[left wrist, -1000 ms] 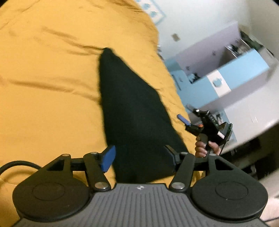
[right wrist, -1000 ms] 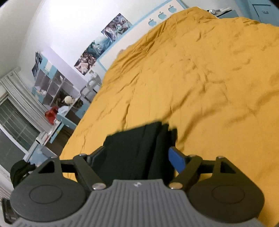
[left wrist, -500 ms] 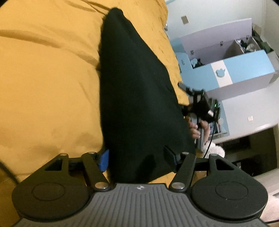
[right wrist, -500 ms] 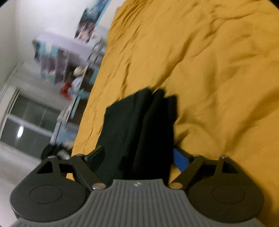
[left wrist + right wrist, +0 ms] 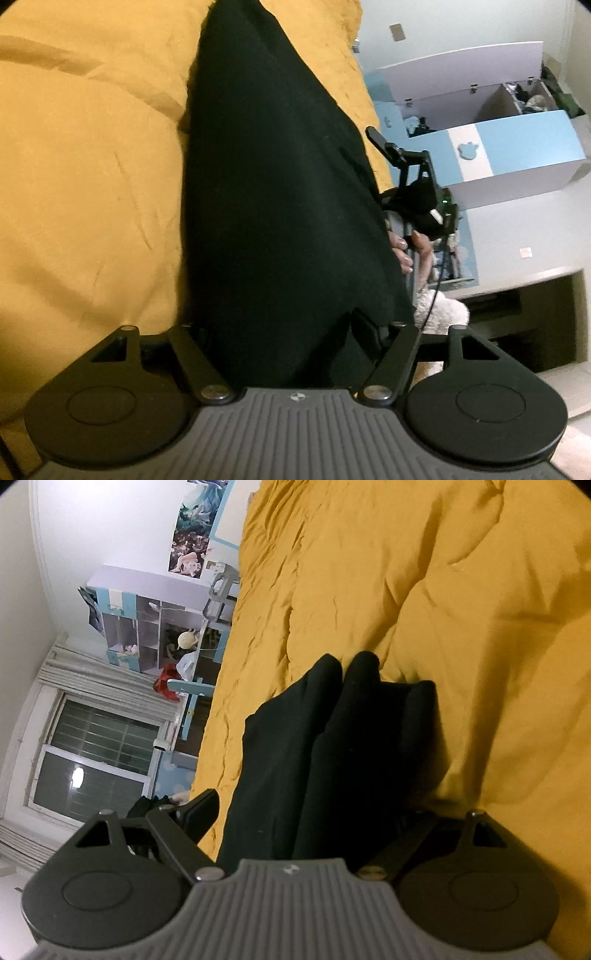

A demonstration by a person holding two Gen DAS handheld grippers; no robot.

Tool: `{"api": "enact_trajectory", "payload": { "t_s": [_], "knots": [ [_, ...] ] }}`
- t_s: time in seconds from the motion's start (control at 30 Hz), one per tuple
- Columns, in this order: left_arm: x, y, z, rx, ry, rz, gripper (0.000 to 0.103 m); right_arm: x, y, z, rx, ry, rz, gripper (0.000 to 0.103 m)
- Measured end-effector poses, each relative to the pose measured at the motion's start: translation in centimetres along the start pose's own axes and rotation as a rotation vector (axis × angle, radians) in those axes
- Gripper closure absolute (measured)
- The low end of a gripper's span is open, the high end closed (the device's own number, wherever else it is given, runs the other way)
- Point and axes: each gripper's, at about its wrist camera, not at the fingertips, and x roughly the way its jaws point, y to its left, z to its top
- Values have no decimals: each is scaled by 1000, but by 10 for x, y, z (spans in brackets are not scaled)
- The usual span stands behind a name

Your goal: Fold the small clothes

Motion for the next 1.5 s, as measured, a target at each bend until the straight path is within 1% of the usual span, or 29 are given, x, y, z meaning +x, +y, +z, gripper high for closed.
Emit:
{"api": "enact_trajectory", "payload": {
  "t_s": [0.03, 0.07, 0.1, 0.17, 0.2, 0.23, 0.27, 0.3, 0.37, 0.6, 0.63, 0.67, 0.77, 0.83, 0.9, 1.0, 1.13, 1.23, 1.37, 1.43, 1.5],
  "knots": [
    [0, -2, -1, -3, -3, 14, 25, 1, 1, 0, -4, 1, -6, 22],
    [-1, -2, -1, -6, -6, 23, 28, 1, 2, 0, -7, 1, -14, 23],
    [-1, -3, -2, -7, -7, 38, 31, 3, 3, 0, -10, -1, -25, 27],
    [0, -3, -1, -16, -13, 49, 40, 6, 7, -1, -21, -5, -63, 33],
    [-1, -2, -1, -17, -17, 51, 42, 6, 9, -1, -33, -7, -84, 41],
    [-2, -2, -2, -13, -20, 55, 46, 6, 9, -2, -46, -8, -110, 54],
    [-2, -2, -3, -7, -21, 61, 50, 6, 10, -2, -58, -8, -150, 60],
    [-2, -5, -3, -4, -22, 66, 51, 7, 10, -3, -58, -8, -169, 63],
    [-3, -5, -3, -4, -26, 69, 54, 5, 7, -4, -41, -20, -166, 65],
    [-1, -6, -3, -6, -31, 80, 55, 6, 11, -4, -56, -26, -197, 67],
    [0, -6, -3, -8, -32, 83, 57, 7, 12, -4, -60, -27, -201, 68],
    [0, -7, -4, -12, -37, 83, 61, 7, 13, -4, -63, -28, -206, 69],
    [-4, -10, -4, -11, -48, 61, 74, 1, 20, -6, -69, -47, -217, 77],
    [-8, -14, -3, -5, -51, 47, 76, -4, 29, -7, -81, -62, -220, 81],
    [-13, -20, -1, 12, -59, 40, 76, -9, 42, -8, -93, -76, -218, 83],
    [-23, -34, 0, 51, -80, 24, 80, -18, 73, -9, -139, -89, -197, 85],
    [-44, -50, -2, 85, -127, -28, 81, -25, 128, -14, -224, -98, -193, 85],
    [-71, -56, -5, 103, -177, -65, 81, -25, 173, -18, -297, -104, -181, 85],
    [-122, -59, -12, 129, -287, -85, 81, -10, 227, -22, -358, -106, -133, 85],
    [-151, -56, -14, 135, -347, -79, 81, 9, 253, -25, -392, -98, -102, 85],
    [-182, -49, -14, 133, -411, -60, 81, 37, 277, -26, -421, -78, -60, 85]
  ]
}}
